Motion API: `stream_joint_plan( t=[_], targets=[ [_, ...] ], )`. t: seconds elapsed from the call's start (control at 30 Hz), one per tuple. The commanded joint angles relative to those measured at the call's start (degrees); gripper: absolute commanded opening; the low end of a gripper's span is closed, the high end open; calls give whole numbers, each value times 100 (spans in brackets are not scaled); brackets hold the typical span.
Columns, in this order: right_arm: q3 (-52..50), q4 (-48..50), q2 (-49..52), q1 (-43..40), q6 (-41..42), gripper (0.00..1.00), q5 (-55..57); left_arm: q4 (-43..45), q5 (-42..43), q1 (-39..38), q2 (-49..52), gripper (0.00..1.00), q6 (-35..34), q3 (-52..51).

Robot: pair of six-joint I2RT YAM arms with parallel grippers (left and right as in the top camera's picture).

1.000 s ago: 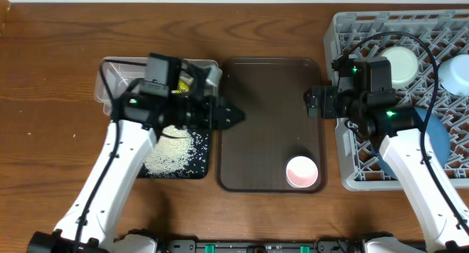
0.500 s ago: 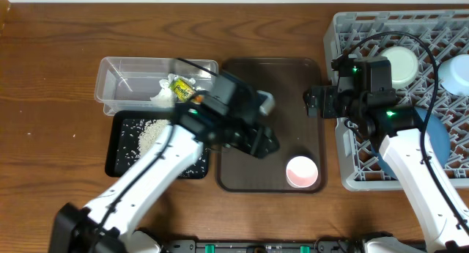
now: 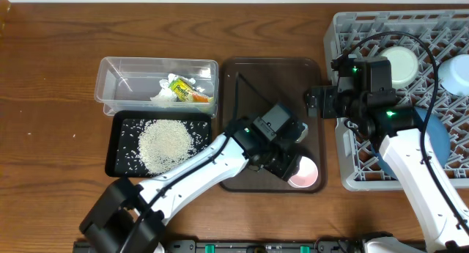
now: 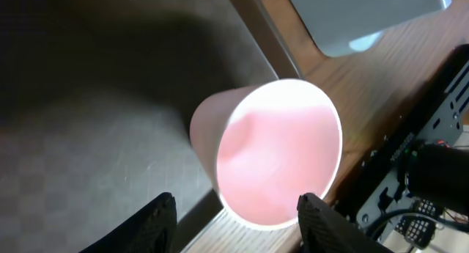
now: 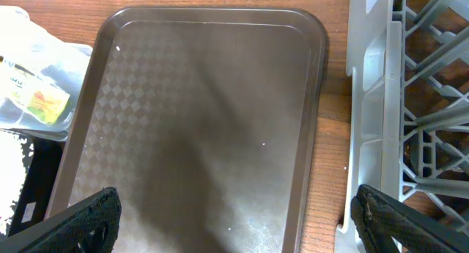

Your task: Sort waste into correct bins and load items into the dishwasher rack

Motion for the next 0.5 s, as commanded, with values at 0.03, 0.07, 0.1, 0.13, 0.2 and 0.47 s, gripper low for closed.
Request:
stream_joint_plan(
  t=[0.03,0.07,0.1,0.13,0.2,0.47],
  targets=[
    [50,-4,13,-37,-85,99,-22,109,-352,-4,177,54,-85,-24],
    [50,-4,13,-37,-87,99,-22,114,-525,-7,229,52,-168,-24],
    [50,-7,13,-37,-87,99,-22,111,-678,-4,286,52,-256,-24],
    [50,-7,13,-37,-87,99,-22,111,-796,-4,341,52,-343,-24],
    [50,-9,13,-37,-87,99,-22,133,-898,-4,448,52,-437,-24],
    [50,-9,13,-37,-87,99,-20,214,-887,-4,702,42,-439,-24]
  ],
)
